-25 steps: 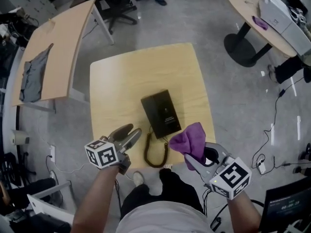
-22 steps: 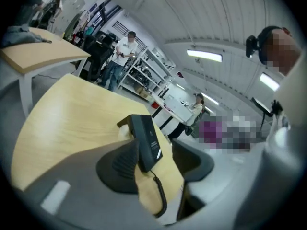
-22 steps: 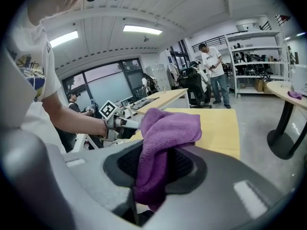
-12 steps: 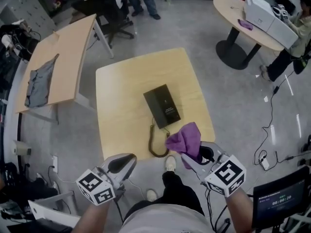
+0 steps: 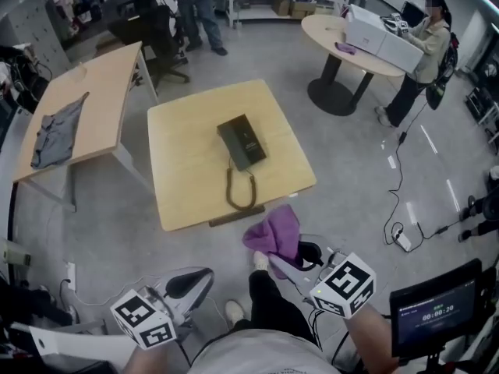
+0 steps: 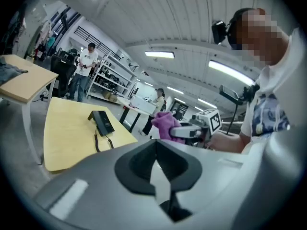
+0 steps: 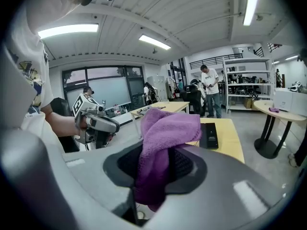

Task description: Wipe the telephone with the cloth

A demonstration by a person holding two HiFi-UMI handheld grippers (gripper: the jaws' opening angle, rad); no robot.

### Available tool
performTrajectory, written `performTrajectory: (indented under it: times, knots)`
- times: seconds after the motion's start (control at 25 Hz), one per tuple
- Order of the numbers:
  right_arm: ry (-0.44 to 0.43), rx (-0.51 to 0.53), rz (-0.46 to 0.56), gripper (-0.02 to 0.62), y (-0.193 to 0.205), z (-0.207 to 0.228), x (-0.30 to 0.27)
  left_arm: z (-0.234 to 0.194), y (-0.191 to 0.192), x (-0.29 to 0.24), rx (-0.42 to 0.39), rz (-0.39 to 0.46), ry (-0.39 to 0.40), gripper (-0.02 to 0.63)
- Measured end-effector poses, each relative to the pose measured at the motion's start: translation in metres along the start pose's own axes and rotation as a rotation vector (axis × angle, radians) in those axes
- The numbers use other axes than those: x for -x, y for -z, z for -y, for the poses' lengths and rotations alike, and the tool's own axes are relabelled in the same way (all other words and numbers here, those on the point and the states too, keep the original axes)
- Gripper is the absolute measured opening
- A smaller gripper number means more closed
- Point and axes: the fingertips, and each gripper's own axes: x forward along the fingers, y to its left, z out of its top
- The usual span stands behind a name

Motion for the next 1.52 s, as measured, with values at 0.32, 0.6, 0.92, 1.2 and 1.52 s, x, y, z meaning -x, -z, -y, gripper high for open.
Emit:
performTrajectory:
  times: [0.32, 0.6, 0.92, 1.2, 1.52]
  knots:
    - [-0.033, 0.043, 0.002, 0.117, 0.011, -0.068, 0.034, 0.053, 0.020, 0.033, -0.039, 0.001, 0.018, 0.003]
    - [-0.056, 0.084, 0.030, 0.117, 0.014, -0.069, 0.078, 0.088, 0.033, 0.017, -0.044, 0.003, -0.028, 0.003]
    - [-0.077, 0.094, 0.046, 0.117, 0.043, -0.054, 0.147, 0.160, 0.040, -0.036, -0.075, 0.033, -0.033, 0.003]
    - [-0.131, 0.102, 0.038, 0.117, 0.068, -0.053, 0.185, 0.201, 0.068, -0.059, -0.048, -0.001, -0.066, 0.003]
    - [-0.104, 0.108, 0.053, 0.115, 0.073, -0.063, 0.202, 0.222, 0.074, -0.065, -0.066, -0.028, -0.028, 0.003]
